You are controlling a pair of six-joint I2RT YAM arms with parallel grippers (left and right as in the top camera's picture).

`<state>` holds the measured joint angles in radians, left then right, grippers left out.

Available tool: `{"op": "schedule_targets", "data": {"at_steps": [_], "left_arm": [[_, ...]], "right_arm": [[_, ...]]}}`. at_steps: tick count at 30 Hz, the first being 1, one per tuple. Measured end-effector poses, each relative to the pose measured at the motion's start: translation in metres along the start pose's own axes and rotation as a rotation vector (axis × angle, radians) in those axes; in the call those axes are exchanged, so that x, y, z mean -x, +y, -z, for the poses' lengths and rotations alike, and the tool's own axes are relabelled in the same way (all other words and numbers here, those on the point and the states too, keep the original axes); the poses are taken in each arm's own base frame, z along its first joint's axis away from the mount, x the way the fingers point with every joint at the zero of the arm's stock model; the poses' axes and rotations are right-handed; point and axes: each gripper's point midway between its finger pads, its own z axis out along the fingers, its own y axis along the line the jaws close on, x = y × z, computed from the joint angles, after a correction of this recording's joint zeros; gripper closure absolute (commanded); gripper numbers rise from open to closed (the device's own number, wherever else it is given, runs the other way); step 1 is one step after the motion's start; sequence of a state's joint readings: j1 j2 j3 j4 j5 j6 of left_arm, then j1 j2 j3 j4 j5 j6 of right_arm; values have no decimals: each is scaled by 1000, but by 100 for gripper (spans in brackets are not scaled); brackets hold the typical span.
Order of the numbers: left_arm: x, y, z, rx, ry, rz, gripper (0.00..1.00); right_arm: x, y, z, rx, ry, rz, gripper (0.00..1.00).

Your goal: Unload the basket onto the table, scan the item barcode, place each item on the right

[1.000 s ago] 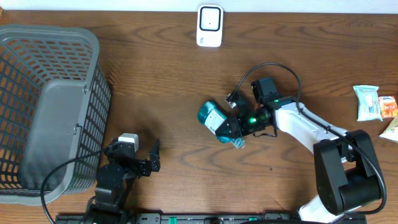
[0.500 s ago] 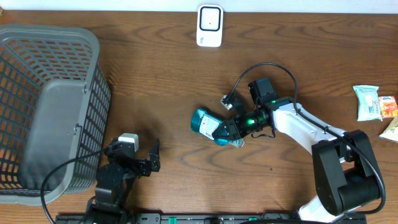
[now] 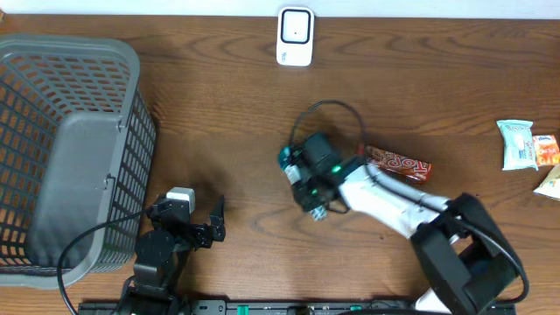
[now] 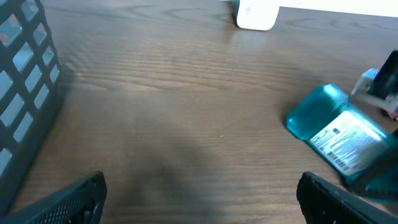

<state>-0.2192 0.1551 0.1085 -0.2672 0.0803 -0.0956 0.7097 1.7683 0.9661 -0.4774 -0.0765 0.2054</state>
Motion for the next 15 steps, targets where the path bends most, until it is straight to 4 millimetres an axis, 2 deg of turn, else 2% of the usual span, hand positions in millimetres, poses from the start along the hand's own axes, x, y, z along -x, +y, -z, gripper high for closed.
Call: {"op": "schedule_targets", "data": {"at_steps": [4, 11, 12, 14, 15], "left_arm": [[0, 0, 0, 0, 0, 0, 2], [0, 0, 0, 0, 0, 0, 2], [0, 0, 0, 0, 0, 0, 2], [0, 0, 0, 0, 0, 0, 2], [0, 0, 0, 0, 0, 0, 2]], "right_arm": [[-6, 11, -1, -82, -2, 46, 57], [-10, -1, 0, -146, 3, 11, 54], [-10, -1, 0, -149, 3, 8, 51], [-11, -3, 0, -155, 7, 0, 37], [-13, -4, 0, -162, 15, 3, 36]]}}
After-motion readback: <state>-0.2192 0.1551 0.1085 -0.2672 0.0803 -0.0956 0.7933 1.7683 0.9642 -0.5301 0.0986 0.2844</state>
